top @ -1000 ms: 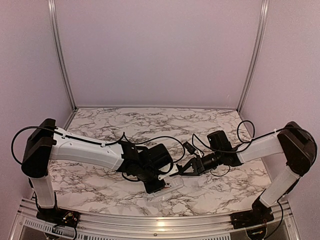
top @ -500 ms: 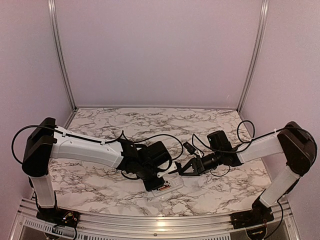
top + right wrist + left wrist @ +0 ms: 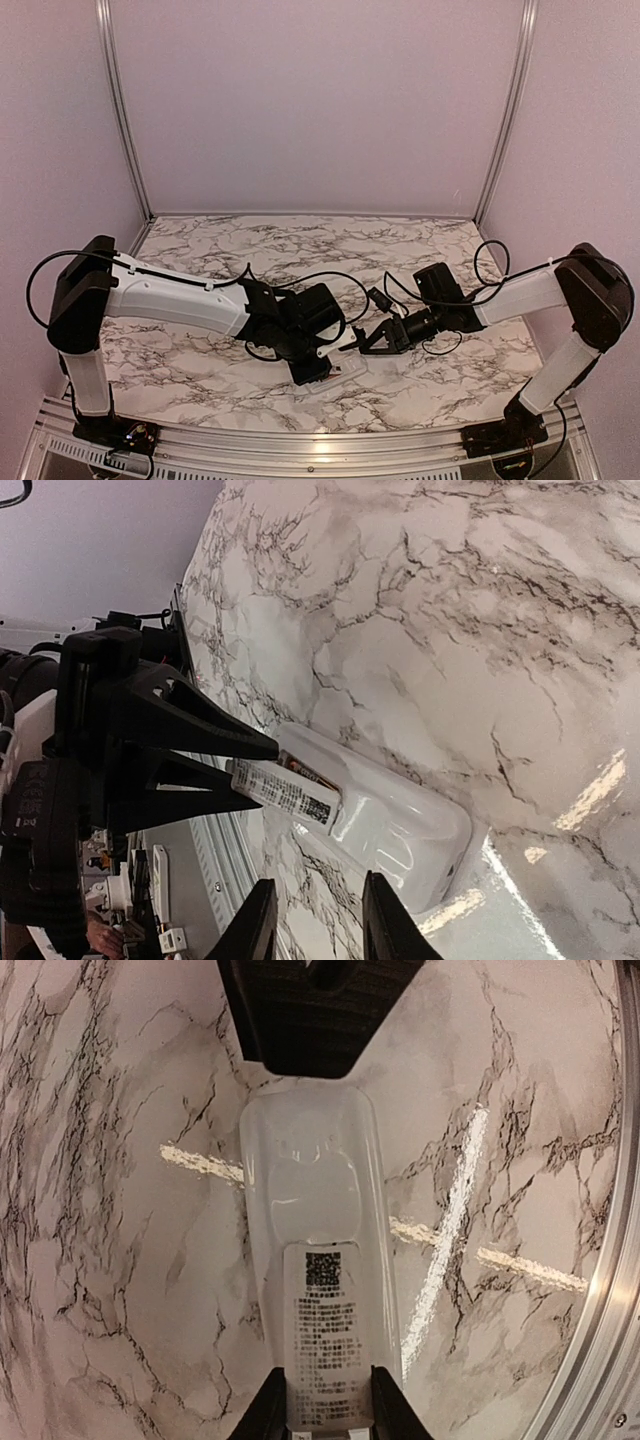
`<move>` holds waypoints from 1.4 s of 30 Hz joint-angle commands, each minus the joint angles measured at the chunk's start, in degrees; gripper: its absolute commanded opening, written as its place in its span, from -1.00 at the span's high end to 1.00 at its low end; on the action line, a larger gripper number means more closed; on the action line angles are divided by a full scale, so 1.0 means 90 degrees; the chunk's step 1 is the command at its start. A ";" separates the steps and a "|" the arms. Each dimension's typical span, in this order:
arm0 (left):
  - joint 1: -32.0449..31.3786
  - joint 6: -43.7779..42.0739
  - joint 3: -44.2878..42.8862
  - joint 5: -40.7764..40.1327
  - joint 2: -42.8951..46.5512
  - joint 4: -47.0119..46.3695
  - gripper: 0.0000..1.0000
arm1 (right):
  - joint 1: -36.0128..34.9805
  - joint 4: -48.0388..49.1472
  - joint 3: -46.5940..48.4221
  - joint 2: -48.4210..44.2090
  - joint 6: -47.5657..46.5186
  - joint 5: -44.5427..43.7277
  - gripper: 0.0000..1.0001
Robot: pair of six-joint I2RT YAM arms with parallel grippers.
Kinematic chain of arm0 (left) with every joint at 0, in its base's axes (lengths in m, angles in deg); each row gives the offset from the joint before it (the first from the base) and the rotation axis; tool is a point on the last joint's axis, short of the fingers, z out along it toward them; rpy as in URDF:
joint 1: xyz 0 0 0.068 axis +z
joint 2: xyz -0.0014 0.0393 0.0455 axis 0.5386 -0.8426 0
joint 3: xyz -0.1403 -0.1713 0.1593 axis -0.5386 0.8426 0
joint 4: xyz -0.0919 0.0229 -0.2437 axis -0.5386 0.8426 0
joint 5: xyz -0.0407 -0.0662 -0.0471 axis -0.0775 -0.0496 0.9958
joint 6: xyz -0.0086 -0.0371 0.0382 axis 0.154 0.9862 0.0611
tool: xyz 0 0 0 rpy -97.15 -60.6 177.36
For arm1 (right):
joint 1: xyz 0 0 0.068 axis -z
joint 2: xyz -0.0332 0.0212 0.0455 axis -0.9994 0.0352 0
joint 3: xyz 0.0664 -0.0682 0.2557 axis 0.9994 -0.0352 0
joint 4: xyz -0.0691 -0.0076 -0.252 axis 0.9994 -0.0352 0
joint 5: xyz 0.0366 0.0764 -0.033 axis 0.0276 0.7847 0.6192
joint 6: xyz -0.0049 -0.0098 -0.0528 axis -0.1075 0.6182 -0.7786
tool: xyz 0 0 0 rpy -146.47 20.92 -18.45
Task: Load the batteries into the remote control
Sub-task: Place the battery cover on the remote control without the battery cover.
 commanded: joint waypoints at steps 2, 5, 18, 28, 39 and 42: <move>0.0009 0.0066 -0.0225 -0.0140 -0.0363 0.0063 0.82 | 0.0065 -0.0130 0.0210 -0.0059 -0.0126 -0.0059 0.44; 0.0003 0.0088 -0.0233 -0.0115 -0.0378 0.0076 0.82 | 0.0065 -0.0120 0.0210 -0.0065 -0.0111 -0.0025 0.43; 0.0003 0.0395 -0.0290 0.0113 -0.0378 0.0241 0.81 | 0.0143 -0.0319 0.0238 0.0056 -0.0285 -0.1070 0.15; 0.0003 0.0474 -0.0223 0.0064 -0.0378 0.0200 0.80 | 0.0182 0.0493 0.0389 0.0609 0.0126 -0.0771 0.19; 0.0004 0.0750 -0.0222 0.0106 -0.0351 0.0283 0.80 | -0.0094 0.0354 0.0161 0.0755 0.0072 -0.0535 0.33; 0.0005 0.0822 -0.0184 0.0185 -0.0330 0.0308 0.78 | -0.0234 0.0388 0.0084 0.0724 0.0140 -0.0523 0.35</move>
